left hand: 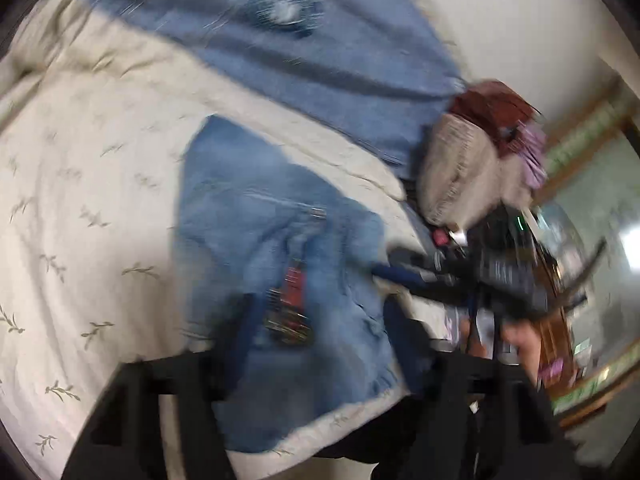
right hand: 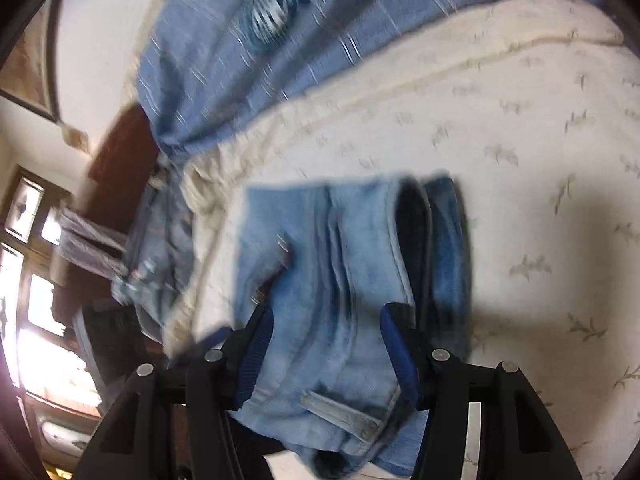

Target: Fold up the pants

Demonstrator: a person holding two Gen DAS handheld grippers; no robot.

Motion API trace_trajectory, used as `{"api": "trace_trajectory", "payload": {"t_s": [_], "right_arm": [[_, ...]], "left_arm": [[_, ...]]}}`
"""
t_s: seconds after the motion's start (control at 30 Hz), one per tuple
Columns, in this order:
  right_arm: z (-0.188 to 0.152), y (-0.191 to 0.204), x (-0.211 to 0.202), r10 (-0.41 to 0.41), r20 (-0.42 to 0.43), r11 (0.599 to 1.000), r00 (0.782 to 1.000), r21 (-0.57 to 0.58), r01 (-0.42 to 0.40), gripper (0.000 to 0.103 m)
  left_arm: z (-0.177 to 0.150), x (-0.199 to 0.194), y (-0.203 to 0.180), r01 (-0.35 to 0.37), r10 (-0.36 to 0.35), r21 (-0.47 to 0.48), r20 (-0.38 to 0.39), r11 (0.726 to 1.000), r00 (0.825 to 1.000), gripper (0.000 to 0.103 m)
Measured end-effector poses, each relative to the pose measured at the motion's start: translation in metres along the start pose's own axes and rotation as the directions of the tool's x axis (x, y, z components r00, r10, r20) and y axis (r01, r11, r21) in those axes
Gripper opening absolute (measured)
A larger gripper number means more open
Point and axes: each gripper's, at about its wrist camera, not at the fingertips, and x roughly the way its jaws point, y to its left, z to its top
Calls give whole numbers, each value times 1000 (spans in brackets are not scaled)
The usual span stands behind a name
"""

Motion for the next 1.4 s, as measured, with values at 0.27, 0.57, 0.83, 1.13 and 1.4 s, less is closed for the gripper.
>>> {"api": "trace_trajectory", "payload": {"t_s": [0.27, 0.57, 0.83, 1.13, 1.4], "right_arm": [[31, -44, 39, -36, -11, 987, 999, 154, 37, 42], [-14, -31, -24, -119, -25, 990, 993, 77, 120, 69], [-39, -17, -4, -178, -96, 983, 979, 18, 180, 51], [-45, -7, 2, -375, -92, 925, 923, -106, 365, 44], [-5, 40, -32, -189, 31, 977, 982, -91, 191, 63]], "left_arm": [[-22, 40, -28, -259, 282, 266, -54, 929, 958, 65], [-20, 36, -18, -201, 215, 202, -53, 958, 975, 66], [-24, 42, -24, -247, 264, 259, -33, 934, 964, 66], [-24, 38, -28, -248, 261, 255, -17, 934, 965, 67], [-23, 28, -25, -266, 273, 231, -1, 936, 962, 68]]}}
